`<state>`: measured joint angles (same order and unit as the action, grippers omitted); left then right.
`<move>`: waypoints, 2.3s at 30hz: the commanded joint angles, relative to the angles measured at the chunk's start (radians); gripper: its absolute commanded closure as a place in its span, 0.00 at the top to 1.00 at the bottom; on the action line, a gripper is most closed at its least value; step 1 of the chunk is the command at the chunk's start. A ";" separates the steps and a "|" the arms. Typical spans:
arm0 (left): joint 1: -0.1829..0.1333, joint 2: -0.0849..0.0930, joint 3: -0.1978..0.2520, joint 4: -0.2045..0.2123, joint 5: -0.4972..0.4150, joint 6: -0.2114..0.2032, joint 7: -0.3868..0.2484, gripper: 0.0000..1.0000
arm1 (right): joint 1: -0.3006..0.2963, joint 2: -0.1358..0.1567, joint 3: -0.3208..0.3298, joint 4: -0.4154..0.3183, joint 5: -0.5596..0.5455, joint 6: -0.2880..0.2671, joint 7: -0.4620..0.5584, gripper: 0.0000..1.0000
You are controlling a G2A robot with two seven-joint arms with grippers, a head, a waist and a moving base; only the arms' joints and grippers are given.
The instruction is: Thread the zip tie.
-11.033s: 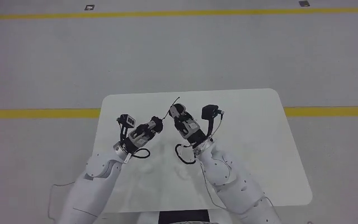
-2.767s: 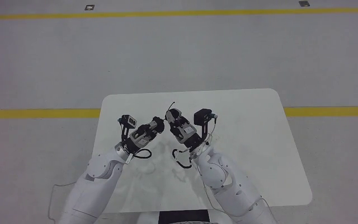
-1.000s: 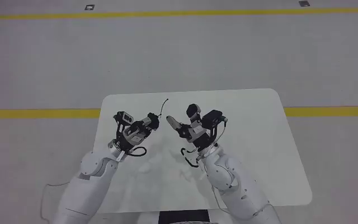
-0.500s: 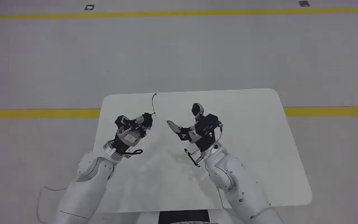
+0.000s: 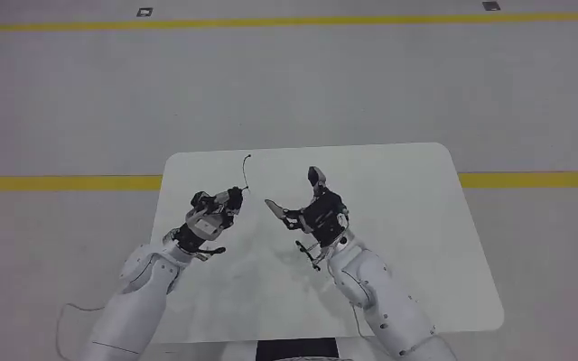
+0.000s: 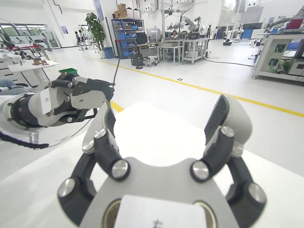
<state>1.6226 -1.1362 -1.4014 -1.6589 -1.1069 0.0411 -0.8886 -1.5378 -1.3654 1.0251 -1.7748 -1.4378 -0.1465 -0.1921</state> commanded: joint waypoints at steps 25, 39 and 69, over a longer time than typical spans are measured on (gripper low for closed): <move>0.000 0.000 0.000 0.000 0.000 0.000 0.000 0.00 | 0.068 -0.024 -0.110 0.107 0.020 0.024 -0.057 0.35; 0.000 0.000 0.000 0.000 0.000 0.000 0.000 0.00 | 0.074 -0.027 -0.128 0.097 0.035 0.003 -0.063 0.38; 0.000 0.000 0.000 0.000 0.000 0.000 0.000 0.00 | 0.109 -0.038 -0.158 0.131 0.044 0.005 -0.070 0.20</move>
<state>1.6226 -1.1363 -1.4014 -1.6589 -1.1069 0.0412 -0.8886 -1.4292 -1.4036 0.8676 -1.6443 -1.3940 -0.1412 -0.2619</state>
